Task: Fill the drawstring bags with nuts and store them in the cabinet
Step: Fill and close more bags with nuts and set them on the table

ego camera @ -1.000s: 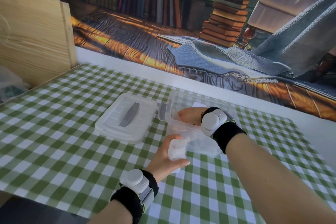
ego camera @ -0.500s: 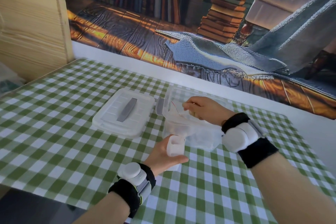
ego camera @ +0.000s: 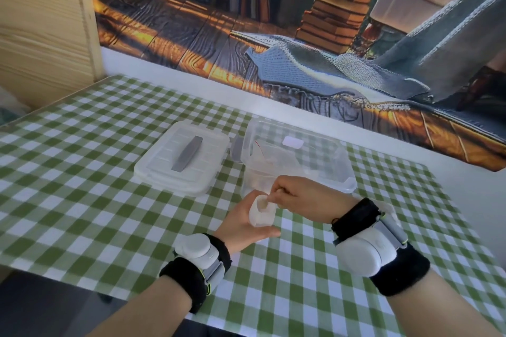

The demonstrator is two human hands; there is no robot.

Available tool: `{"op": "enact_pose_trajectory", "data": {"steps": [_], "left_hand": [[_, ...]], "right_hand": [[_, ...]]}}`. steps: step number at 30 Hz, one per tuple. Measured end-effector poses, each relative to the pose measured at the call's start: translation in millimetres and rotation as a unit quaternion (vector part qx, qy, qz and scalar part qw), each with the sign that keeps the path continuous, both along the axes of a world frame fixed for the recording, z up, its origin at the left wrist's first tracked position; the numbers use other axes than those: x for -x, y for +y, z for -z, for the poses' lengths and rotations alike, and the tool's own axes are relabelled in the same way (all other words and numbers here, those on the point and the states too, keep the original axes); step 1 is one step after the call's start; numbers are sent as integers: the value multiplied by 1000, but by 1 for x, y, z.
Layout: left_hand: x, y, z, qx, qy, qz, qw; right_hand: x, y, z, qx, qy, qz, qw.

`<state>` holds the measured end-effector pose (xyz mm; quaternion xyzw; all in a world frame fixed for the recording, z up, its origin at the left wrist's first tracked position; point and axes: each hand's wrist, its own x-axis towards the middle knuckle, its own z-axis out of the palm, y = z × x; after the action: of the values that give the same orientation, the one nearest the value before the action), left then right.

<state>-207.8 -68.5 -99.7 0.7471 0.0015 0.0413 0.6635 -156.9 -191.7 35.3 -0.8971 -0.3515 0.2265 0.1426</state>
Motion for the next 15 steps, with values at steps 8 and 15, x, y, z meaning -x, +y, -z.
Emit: {"op": "enact_pose_trajectory", "data": {"steps": [8, 15], "left_hand": [[-1, 0, 4, -3, -7, -6, 1000], [0, 1, 2, -19, -9, -9, 1000]], "right_hand": [[1, 5, 6, -136, 17, 85, 987], [5, 13, 22, -150, -37, 73, 985]]}}
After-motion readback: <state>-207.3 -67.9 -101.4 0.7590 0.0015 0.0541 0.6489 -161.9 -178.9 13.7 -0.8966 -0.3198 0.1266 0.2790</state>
